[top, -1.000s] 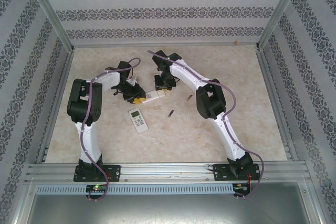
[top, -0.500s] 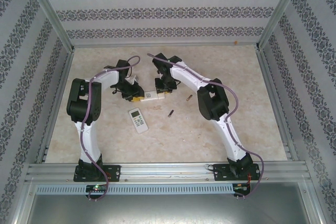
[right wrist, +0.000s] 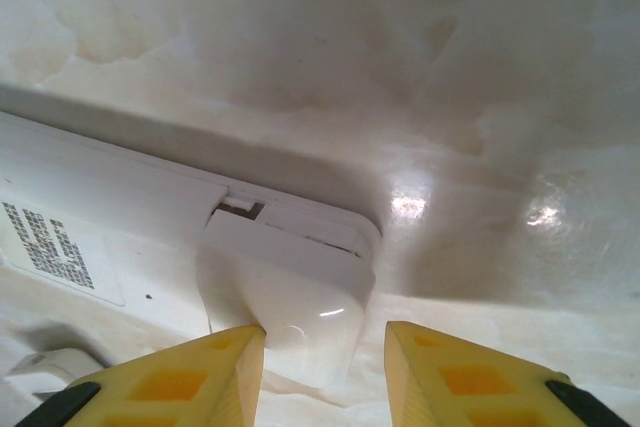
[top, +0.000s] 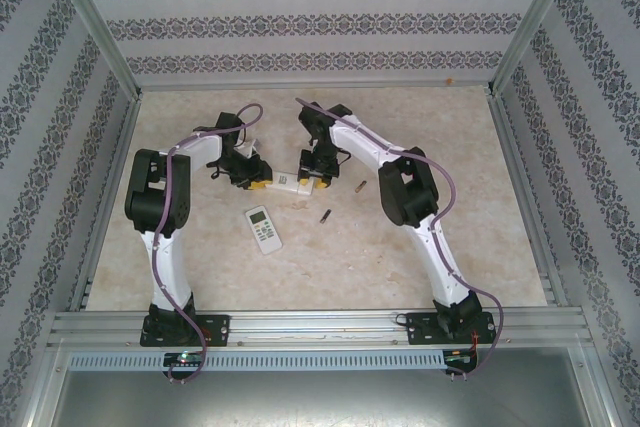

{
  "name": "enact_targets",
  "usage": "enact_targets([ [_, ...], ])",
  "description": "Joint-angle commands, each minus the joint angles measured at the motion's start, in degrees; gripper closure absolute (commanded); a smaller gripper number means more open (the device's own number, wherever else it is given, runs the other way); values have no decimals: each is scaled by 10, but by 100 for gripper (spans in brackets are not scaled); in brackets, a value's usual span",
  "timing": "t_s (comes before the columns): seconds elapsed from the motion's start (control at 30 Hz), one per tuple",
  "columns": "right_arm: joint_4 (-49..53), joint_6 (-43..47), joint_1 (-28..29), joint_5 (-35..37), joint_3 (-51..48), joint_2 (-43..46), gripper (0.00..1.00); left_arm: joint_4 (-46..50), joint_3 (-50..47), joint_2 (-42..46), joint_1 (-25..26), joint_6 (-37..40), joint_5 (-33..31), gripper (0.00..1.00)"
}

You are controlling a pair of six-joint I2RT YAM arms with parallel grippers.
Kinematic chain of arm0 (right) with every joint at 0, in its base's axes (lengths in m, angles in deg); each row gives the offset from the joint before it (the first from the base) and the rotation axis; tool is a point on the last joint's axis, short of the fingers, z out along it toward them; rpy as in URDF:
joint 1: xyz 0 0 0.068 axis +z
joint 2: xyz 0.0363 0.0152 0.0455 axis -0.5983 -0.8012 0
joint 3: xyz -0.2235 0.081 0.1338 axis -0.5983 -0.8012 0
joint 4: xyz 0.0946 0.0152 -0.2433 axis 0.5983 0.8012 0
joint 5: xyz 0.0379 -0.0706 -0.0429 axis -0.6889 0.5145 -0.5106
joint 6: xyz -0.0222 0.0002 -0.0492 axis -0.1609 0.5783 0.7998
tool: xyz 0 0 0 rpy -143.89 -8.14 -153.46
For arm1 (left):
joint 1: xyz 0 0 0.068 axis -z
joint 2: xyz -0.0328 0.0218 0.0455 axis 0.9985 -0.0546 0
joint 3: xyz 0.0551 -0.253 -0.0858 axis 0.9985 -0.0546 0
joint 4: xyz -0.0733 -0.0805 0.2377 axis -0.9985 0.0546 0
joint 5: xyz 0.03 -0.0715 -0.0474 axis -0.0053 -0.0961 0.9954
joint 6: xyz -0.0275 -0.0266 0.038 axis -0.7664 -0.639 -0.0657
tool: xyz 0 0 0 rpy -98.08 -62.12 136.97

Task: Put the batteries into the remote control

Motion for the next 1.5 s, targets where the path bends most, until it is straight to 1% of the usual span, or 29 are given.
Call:
enact_targets([
  [0.0,-8,-32,-7,-28,20,-16,61,-14,-29,-30,-11,10,-86,69],
  [0.17,-11,-37,-15,-31,14,5,63,-17,-30,-27,-11,10,-90,69],
  [0.4,-8,-36,-16,-35,24,9,65,-18,-28,-27,-11,6,-89,69],
  [0.6,1,-16,-20,11,-8,21,67,-19,-28,-26,-11,3,-87,69],
  [0.73,0,-4,-20,20,-24,21,67,-19,-26,-27,-11,3,-88,69],
  [0.9,-3,14,-2,30,-55,12,69,-18,-22,-31,-11,0,-83,69],
  [1.03,-20,1,11,7,-57,-1,70,-28,-26,-31,-10,-4,-65,69],
  [1.2,-36,-35,18,-40,12,-25,72,-37,-23,-38,-2,-10,-48,69],
  [1.33,-60,-67,25,-56,41,-25,71,-37,-11,-42,5,-15,-53,69],
  [1.37,-57,-65,28,-50,44,-23,69,-38,-7,-42,5,-19,-57,69],
  [1.4,-40,-55,27,-29,52,-20,68,-36,-4,-42,5,-20,-63,68],
  [1.47,-8,-24,25,29,58,-3,64,-30,2,-38,3,-21,-73,66],
])
